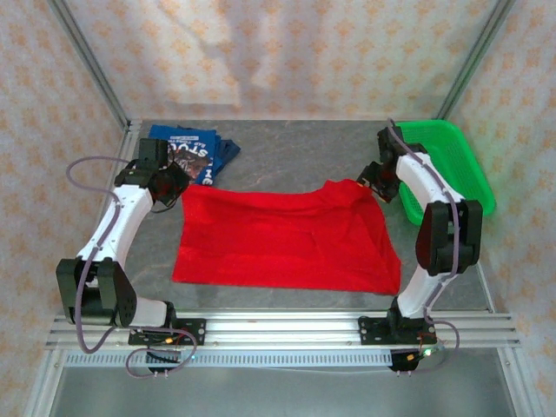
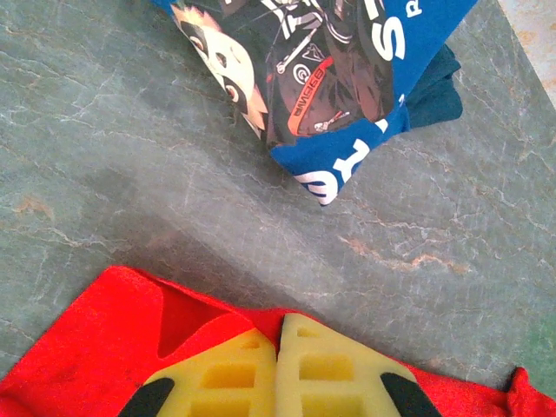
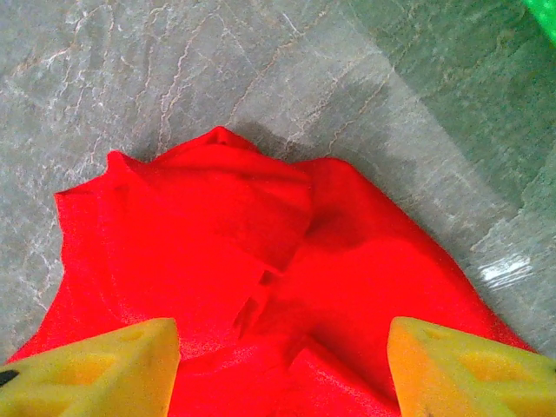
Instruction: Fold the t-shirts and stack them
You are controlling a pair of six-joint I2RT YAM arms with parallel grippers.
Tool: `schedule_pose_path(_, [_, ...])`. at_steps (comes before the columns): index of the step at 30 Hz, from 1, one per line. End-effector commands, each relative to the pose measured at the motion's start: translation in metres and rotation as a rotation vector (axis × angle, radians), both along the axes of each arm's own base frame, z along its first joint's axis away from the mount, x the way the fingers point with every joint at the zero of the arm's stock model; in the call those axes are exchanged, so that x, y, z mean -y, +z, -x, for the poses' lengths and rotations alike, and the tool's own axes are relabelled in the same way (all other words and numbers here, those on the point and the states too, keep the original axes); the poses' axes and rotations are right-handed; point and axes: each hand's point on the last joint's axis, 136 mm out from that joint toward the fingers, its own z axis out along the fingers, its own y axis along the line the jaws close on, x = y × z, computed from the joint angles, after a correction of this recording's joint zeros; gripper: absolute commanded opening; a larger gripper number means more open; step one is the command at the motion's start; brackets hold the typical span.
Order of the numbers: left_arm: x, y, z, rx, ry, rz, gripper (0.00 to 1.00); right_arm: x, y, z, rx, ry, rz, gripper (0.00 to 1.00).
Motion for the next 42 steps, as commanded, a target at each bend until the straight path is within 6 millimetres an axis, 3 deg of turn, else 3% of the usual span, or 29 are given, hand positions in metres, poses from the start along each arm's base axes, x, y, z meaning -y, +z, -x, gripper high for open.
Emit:
schedule_pose_path(1, [-0.007,-0.007,0.011,-0.036,0.002,-0.037,0.00,-0.002,0.000,-0.013,0.026,-0.112,-0.042,0.65])
schedule_pose_path(8, [-0.010,-0.019,0.016,-0.060,0.004,-0.039,0.00,-0.010,-0.020,-0.028,0.046,-0.256,-0.143,0.64])
schedule_pose_path(20, [-0.012,-0.028,0.019,-0.074,0.011,-0.031,0.00,-0.004,-0.041,-0.026,0.027,-0.381,-0.148,0.57])
schedule_pose_path(30, [-0.012,-0.029,0.018,-0.078,0.007,-0.035,0.00,-0.002,-0.040,-0.039,0.048,-0.408,-0.144,0.47])
schedule_pose_path(37, [-0.013,-0.032,0.018,-0.086,0.008,-0.036,0.00,-0.002,-0.044,-0.041,0.039,-0.413,-0.138,0.15])
schedule_pose_path(42, [-0.014,-0.033,0.018,-0.091,0.009,-0.038,0.00,0.002,-0.019,-0.051,0.101,-0.382,-0.120,0.00])
